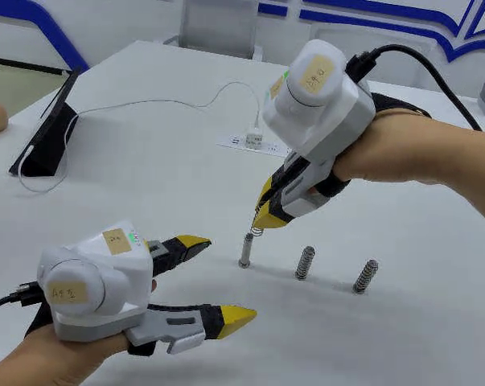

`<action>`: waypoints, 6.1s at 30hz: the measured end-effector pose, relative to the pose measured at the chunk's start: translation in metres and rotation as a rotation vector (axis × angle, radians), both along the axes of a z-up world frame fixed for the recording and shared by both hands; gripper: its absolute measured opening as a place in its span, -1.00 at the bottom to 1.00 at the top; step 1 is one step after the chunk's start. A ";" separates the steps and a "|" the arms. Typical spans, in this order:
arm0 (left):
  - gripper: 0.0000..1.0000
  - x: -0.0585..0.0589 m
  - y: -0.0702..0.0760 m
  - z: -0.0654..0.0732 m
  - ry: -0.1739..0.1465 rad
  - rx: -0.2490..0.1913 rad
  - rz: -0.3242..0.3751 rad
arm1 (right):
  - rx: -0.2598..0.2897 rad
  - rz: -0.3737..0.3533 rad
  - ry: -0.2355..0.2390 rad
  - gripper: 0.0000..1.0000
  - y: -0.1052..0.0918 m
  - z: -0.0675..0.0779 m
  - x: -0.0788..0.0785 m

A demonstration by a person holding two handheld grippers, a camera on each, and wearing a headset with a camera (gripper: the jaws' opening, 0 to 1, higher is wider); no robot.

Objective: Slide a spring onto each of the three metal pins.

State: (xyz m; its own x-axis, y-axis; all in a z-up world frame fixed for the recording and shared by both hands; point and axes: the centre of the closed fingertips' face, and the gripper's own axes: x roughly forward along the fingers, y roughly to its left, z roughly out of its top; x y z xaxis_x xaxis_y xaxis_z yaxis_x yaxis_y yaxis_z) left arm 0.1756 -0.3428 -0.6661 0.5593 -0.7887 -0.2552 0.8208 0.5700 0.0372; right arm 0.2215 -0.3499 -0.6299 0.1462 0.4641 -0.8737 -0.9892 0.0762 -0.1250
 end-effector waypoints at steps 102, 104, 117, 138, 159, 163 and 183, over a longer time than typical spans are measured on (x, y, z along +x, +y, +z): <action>0.42 0.008 -0.001 -0.009 0.031 0.034 0.016 | 0.053 -0.167 0.058 -0.33 -0.037 -0.060 0.020; 0.43 0.009 -0.001 -0.009 0.032 0.036 0.016 | 0.063 -0.176 0.059 -0.28 -0.040 -0.059 0.020; 0.46 0.015 0.000 -0.013 0.050 0.046 0.019 | 0.136 -0.259 0.033 -0.11 -0.076 -0.049 0.020; 0.53 0.017 -0.001 -0.014 0.060 0.067 0.011 | 0.274 -0.402 -0.028 0.07 -0.133 -0.036 0.000; 0.59 0.012 -0.003 -0.013 0.061 0.068 0.001 | 0.384 -0.499 -0.071 0.21 -0.166 -0.035 -0.035; 0.61 0.011 -0.004 -0.012 0.063 0.061 0.001 | 0.399 -0.515 -0.082 0.23 -0.172 -0.035 -0.041; 0.63 0.001 0.004 -0.012 0.068 0.051 0.026 | 0.503 -0.596 -0.140 0.37 -0.189 -0.033 -0.063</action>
